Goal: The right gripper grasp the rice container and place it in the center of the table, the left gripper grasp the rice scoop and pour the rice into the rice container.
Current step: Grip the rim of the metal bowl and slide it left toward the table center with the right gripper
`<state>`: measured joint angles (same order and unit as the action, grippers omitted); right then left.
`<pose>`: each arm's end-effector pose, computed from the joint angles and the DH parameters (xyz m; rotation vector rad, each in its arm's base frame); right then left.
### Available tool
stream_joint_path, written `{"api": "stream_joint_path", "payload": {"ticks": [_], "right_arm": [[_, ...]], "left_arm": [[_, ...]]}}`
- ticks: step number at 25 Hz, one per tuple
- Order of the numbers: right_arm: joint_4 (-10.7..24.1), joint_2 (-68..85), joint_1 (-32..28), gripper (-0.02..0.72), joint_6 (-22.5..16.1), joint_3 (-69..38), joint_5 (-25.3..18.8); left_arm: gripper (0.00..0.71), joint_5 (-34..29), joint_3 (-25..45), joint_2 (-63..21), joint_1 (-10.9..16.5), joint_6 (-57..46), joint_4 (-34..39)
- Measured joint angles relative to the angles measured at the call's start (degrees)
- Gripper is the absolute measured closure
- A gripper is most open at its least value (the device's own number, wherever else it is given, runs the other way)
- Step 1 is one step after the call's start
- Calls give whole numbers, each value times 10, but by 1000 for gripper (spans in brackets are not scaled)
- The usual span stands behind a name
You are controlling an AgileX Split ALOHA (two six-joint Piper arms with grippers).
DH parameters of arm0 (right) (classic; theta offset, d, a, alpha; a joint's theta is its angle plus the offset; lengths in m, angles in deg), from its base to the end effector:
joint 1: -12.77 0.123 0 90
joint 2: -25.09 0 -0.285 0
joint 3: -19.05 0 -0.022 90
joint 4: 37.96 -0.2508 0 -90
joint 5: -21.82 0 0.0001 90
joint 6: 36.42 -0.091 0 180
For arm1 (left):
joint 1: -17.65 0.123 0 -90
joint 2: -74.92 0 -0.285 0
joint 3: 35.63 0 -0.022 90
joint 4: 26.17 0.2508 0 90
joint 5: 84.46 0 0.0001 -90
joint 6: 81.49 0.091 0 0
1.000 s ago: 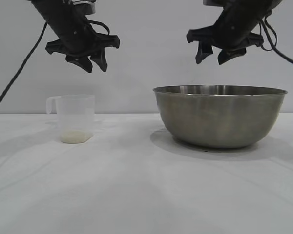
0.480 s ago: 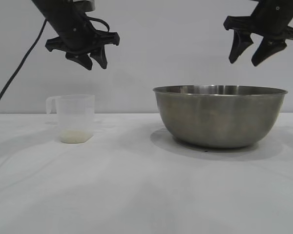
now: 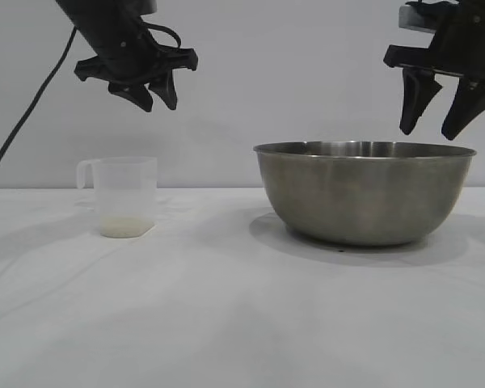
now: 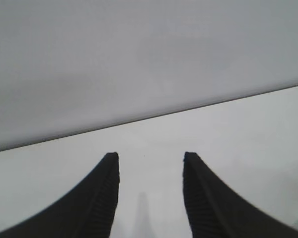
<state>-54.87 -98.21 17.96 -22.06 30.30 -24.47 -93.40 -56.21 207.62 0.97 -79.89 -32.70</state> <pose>0.4282 0.0581 0.2055 -0.2418 2.7213 0.3033 0.4898 -0.1485 0.2114 0.2291 2.1088 -0.2426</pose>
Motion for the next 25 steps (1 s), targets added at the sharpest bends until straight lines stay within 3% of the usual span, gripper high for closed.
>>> {"api": "stream_joint_path", "payload": {"ticks": [13,18,21,25], "right_arm": [[17,-4,0,325,-15,0,-93],[19,-20,0,325,-15,0,-99],[20,-21,0,465,-15,0,-99],[20,-22,0,466,-15,0,-99]], "left_arm": [[450,0,0,0,0,0,0],[450,0,0,0,0,0,0],[450,0,0,0,0,0,0],[450,0,0,0,0,0,0]]}}
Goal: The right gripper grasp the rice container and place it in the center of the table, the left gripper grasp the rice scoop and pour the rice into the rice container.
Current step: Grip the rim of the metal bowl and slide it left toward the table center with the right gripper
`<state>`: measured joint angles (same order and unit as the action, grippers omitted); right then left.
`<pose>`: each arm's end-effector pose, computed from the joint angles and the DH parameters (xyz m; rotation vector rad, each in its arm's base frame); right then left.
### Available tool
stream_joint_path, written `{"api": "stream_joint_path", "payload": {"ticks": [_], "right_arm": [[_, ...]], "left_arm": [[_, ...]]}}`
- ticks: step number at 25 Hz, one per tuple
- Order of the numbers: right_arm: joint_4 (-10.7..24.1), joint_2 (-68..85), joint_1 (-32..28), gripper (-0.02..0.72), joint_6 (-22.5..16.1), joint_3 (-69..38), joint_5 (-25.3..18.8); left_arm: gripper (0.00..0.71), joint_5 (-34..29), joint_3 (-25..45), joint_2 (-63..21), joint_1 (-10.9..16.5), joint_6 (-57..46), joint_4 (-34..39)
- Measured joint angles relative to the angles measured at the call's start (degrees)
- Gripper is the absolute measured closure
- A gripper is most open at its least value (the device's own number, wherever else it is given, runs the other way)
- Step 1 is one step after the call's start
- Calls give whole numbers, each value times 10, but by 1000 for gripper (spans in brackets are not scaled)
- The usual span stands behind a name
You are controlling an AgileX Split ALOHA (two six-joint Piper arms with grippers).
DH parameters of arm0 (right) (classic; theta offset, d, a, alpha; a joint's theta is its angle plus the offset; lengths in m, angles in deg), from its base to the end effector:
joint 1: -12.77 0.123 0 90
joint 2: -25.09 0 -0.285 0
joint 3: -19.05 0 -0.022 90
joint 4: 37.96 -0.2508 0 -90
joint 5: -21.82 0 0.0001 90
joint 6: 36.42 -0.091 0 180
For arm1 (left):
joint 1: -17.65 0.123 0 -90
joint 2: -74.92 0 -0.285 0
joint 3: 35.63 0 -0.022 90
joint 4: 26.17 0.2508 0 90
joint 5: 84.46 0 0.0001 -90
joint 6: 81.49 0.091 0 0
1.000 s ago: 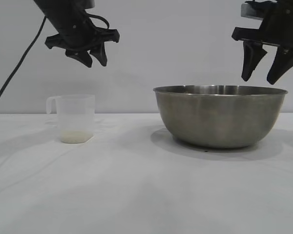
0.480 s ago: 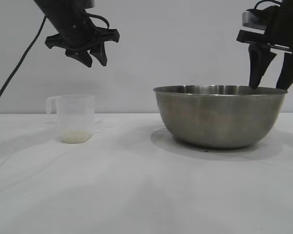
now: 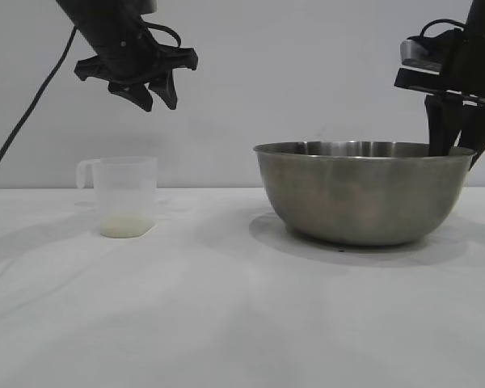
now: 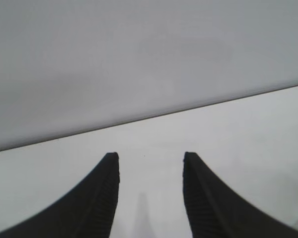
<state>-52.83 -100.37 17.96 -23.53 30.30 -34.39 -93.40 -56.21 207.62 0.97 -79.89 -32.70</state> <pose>0.4157 0.0573 0.1849 -0.2774 2.9306 0.3192 0.4898 -0.1485 0.2114 0.2291 2.1088 -0.2426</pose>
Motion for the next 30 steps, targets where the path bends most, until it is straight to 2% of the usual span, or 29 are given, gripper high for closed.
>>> {"api": "stream_joint_path", "payload": {"ticks": [10,11,17,30], "right_arm": [[0,-13,0,466,0,0,-3],[0,-13,0,515,0,0,-3],[1,-13,0,703,0,0,-3],[-12,-13,3,703,0,0,7]], "left_arm": [[450,0,0,0,0,0,0],[450,0,0,0,0,0,0],[450,0,0,0,0,0,0],[450,0,0,0,0,0,0]]}}
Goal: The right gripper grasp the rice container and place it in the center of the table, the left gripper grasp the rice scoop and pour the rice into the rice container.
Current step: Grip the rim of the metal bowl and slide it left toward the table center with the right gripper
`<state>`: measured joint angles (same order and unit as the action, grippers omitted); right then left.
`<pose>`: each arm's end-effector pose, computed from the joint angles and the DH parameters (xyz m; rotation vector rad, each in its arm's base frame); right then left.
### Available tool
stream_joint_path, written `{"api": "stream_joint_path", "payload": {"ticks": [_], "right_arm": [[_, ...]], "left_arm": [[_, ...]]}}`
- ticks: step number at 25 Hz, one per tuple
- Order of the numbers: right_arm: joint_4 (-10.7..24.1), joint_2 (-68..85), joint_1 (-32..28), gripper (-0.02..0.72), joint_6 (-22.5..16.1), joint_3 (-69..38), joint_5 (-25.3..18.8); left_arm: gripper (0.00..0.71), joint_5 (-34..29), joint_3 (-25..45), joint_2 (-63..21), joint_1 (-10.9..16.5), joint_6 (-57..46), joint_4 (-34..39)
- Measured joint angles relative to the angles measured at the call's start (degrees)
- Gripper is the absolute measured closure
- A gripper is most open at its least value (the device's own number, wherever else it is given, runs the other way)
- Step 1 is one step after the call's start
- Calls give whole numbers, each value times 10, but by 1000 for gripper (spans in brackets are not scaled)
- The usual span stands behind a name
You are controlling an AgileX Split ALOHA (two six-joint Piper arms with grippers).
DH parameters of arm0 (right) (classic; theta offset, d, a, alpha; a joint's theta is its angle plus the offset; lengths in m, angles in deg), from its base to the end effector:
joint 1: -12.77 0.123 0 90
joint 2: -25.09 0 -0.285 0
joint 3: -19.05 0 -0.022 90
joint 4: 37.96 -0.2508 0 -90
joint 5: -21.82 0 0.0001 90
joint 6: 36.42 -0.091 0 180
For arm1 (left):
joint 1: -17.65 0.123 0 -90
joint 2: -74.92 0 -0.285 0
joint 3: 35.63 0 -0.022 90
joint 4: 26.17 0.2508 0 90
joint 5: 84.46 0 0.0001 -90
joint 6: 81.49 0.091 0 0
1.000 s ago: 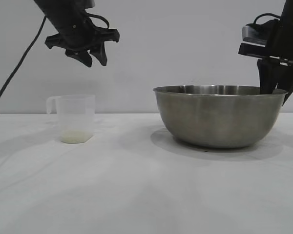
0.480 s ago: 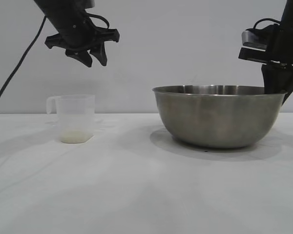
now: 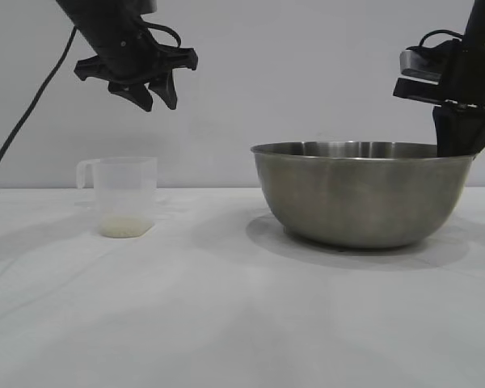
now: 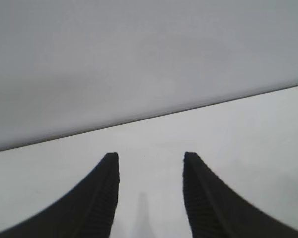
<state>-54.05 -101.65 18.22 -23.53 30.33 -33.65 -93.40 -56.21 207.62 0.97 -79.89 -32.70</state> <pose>0.4180 0.0608 0.1762 -0.2630 2.9375 0.3454 0.4898 -0.1485 0.2114 0.2291 2.1088 -0.2426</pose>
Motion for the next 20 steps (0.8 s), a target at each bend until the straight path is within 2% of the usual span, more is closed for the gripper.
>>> {"api": "stream_joint_path", "payload": {"ticks": [4,10,16,17,18,19,20], "right_arm": [[-17,0,15,703,0,0,15],[-26,0,44,703,0,0,32],[-29,0,47,703,0,0,33],[-29,0,47,656,0,0,33],[-29,0,47,656,0,0,33],[-29,0,47,556,0,0,33],[-29,0,47,494,0,0,33]], "left_arm": [[450,0,0,0,0,0,0],[450,-1,0,0,0,0,0],[450,-10,0,-3,0,0,0],[450,-10,0,-4,0,0,0],[450,-10,0,-4,0,0,0],[450,-10,0,-4,0,0,0],[450,-10,0,-4,0,0,0]]}}
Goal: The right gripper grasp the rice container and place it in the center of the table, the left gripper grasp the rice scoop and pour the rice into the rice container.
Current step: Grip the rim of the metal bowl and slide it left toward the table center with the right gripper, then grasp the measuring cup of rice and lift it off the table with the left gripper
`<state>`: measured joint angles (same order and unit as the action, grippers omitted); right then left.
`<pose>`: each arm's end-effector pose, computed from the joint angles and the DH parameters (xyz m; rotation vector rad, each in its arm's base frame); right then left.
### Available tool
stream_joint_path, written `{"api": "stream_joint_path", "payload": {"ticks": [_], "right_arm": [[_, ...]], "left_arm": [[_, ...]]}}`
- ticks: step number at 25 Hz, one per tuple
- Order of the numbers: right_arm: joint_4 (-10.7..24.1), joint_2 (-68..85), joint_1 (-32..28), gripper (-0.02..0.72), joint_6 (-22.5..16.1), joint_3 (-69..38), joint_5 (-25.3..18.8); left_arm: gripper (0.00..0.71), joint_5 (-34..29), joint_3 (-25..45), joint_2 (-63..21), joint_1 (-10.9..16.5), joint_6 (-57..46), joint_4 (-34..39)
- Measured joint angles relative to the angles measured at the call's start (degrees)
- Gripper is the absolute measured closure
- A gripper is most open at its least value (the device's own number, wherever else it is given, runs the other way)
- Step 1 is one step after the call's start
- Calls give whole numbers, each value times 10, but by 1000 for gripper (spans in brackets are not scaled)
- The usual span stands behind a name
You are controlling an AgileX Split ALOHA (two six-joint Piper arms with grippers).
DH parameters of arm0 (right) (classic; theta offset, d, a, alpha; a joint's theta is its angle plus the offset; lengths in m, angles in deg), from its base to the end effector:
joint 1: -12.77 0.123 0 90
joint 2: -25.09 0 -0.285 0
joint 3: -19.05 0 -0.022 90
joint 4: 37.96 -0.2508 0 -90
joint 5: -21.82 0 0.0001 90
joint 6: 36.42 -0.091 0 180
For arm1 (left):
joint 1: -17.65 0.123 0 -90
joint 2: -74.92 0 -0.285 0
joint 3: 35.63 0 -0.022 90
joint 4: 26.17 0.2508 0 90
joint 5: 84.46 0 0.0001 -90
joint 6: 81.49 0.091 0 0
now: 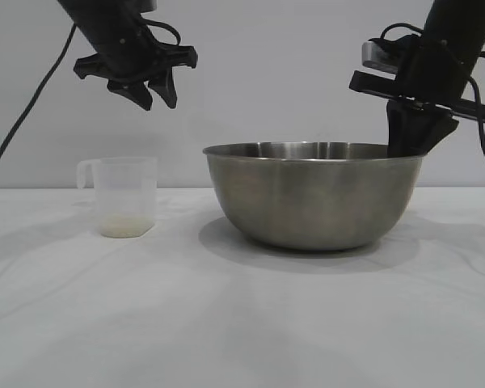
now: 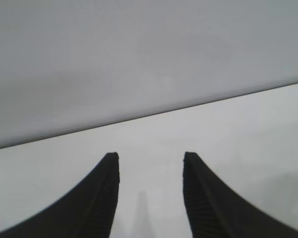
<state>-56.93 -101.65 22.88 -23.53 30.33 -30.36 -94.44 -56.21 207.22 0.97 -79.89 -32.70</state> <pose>0.4167 0.0981 0.1781 -0.3257 2.8755 0.4047 0.4884 -0.1482 0.2136 0.2318 2.1198 -0.2429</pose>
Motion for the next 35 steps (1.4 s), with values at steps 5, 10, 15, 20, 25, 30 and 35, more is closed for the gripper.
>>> {"api": "stream_joint_path", "payload": {"ticks": [5,10,15,20,25,30,35], "right_arm": [[16,0,0,188,2,0,0],[45,18,0,196,6,0,8],[46,69,0,196,9,0,22],[46,123,0,196,10,0,23],[46,184,0,196,10,-3,22],[38,271,0,196,10,-84,62],[33,381,0,196,11,-228,131]], "left_arm": [[450,-1,0,0,0,0,0],[450,-1,0,0,0,0,0],[450,-1,0,0,0,0,0],[450,-1,0,0,0,0,0],[450,-1,0,0,0,0,0],[450,-1,0,0,0,0,-1],[450,-1,0,0,0,0,-6]]}}
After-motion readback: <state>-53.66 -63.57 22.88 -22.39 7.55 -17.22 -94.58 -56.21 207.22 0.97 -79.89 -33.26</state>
